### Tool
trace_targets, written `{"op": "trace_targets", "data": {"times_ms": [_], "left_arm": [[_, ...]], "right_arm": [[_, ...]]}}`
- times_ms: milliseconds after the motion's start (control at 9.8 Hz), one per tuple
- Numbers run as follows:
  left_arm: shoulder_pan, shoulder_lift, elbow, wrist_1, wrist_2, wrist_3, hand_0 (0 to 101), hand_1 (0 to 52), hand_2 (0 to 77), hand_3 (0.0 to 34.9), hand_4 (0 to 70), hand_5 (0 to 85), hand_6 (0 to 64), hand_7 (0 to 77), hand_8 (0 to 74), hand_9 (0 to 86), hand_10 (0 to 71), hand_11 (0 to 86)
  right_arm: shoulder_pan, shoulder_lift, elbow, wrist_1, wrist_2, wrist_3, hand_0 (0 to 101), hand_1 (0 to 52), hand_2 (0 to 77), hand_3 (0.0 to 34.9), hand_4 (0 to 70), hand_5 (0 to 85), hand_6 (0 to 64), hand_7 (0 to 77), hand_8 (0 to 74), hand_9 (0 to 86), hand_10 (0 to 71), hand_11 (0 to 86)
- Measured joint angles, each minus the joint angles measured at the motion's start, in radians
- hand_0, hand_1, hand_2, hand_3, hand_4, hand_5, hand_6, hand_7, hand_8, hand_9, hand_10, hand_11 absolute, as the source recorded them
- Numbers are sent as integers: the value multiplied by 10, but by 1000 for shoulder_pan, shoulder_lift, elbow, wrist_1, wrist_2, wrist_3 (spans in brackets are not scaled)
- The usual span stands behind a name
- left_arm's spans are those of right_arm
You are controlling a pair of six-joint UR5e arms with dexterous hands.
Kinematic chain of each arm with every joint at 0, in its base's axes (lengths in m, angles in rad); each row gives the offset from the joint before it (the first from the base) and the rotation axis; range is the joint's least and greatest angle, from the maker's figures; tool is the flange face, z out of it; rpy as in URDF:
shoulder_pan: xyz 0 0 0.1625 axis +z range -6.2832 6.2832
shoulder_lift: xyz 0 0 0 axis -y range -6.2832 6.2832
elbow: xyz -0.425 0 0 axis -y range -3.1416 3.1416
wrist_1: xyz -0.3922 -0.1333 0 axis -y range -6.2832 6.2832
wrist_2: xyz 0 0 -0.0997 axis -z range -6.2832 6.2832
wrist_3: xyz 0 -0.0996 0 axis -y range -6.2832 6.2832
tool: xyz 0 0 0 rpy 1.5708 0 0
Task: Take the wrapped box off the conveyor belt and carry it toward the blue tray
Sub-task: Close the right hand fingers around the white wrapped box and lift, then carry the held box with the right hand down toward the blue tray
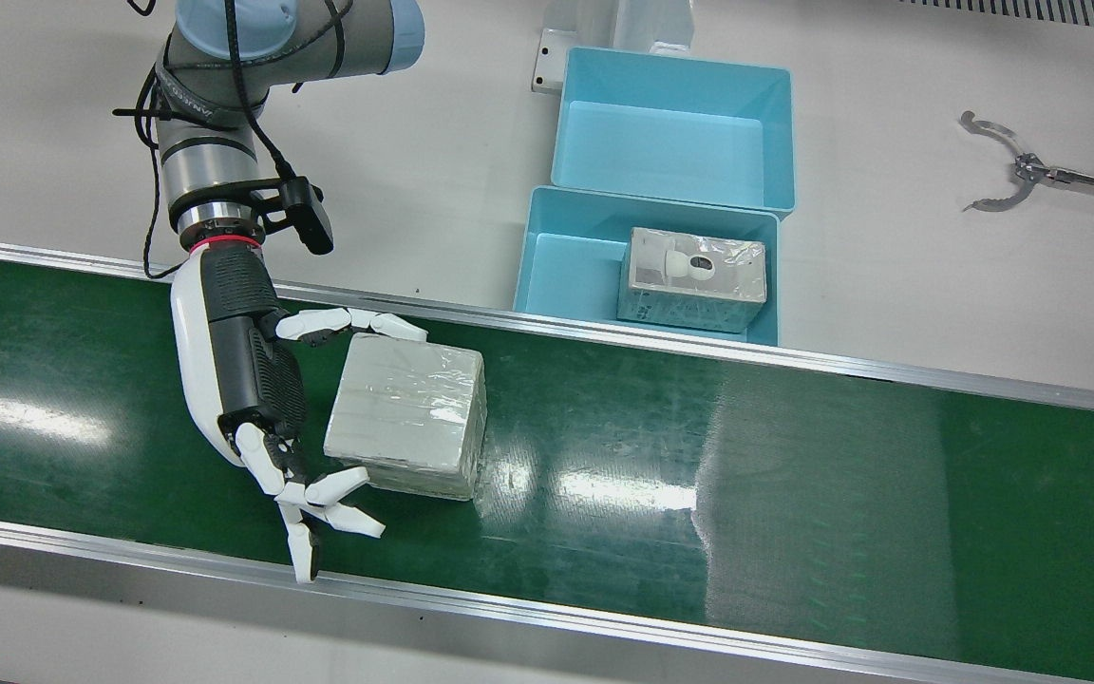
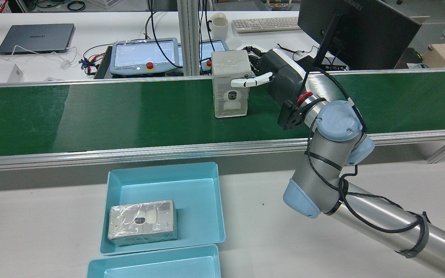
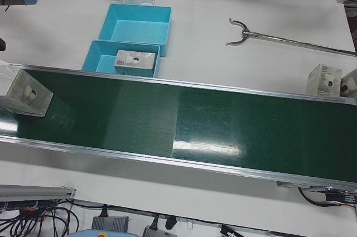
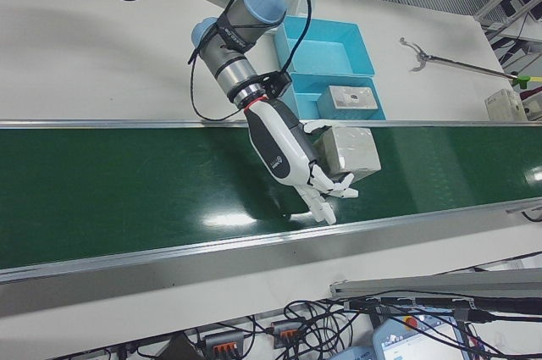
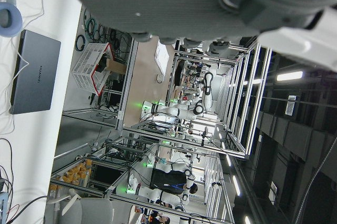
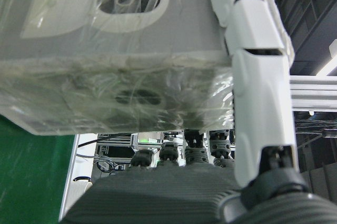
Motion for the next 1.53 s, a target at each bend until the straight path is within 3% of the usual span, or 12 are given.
{"op": "trace_targets", "data": {"times_ms": [102, 204, 408, 510, 612, 714, 918, 1327, 1429, 1531], "left_arm": [[0, 0, 0, 0, 0, 0, 0, 0, 5, 0, 0, 11, 0, 0, 5, 0, 5, 5], [0, 0, 0, 0, 0, 0, 0, 0, 5, 0, 0, 5, 0, 0, 5, 0, 5, 5], [0, 0, 0, 0, 0, 0, 0, 0, 5, 0, 0, 11, 0, 5, 5, 0, 5, 5], [0, 0, 0, 0, 0, 0, 0, 0, 5, 0, 0, 5, 0, 5, 5, 5, 5, 5], [0, 0, 0, 0, 0, 0, 0, 0, 5, 0, 0, 5, 0, 0, 5, 5, 5, 5], [0, 0, 0, 0, 0, 0, 0, 0, 5, 0, 0, 5, 0, 5, 5, 0, 5, 5], [0, 0, 0, 0, 0, 0, 0, 0, 5, 0, 0, 5, 0, 0, 5, 0, 5, 5], [0, 0, 0, 0, 0, 0, 0, 0, 5, 0, 0, 5, 0, 0, 5, 0, 5, 5], [0, 0, 0, 0, 0, 0, 0, 0, 5, 0, 0, 5, 0, 0, 5, 0, 5, 5], [0, 0, 0, 0, 0, 0, 0, 0, 5, 0, 0, 11, 0, 0, 5, 0, 5, 5]], "right_arm": [[-6, 3, -4, 0, 3, 0, 536, 218, 196, 21, 87, 464, 158, 142, 55, 16, 44, 16], [-10, 4, -7, 0, 5, 0, 548, 191, 229, 5, 93, 529, 229, 202, 82, 87, 71, 65], [-10, 2, -6, 0, 9, 2, 554, 125, 284, 9, 125, 622, 322, 278, 267, 273, 262, 251], [-4, 1, 7, 1, 10, 2, 561, 125, 284, 0, 147, 660, 349, 295, 349, 349, 311, 327], [2, 1, 24, 1, 11, -1, 540, 125, 284, 20, 131, 709, 393, 322, 387, 436, 333, 409], [7, 3, 43, 2, 12, -11, 540, 125, 284, 20, 131, 709, 393, 322, 387, 436, 333, 409], [-5, 6, 74, 24, 15, -52, 535, 125, 284, 5, 93, 698, 415, 327, 355, 382, 333, 491], [-117, 7, 77, 205, 29, -146, 515, 125, 284, 5, 125, 698, 420, 333, 349, 404, 344, 513], [-138, 7, 74, 250, 39, -155, 514, 33, 322, 6, 142, 698, 420, 333, 382, 425, 349, 513], [-161, 8, 68, 288, 46, -160, 514, 33, 322, 6, 142, 698, 420, 333, 382, 425, 349, 513]]}}
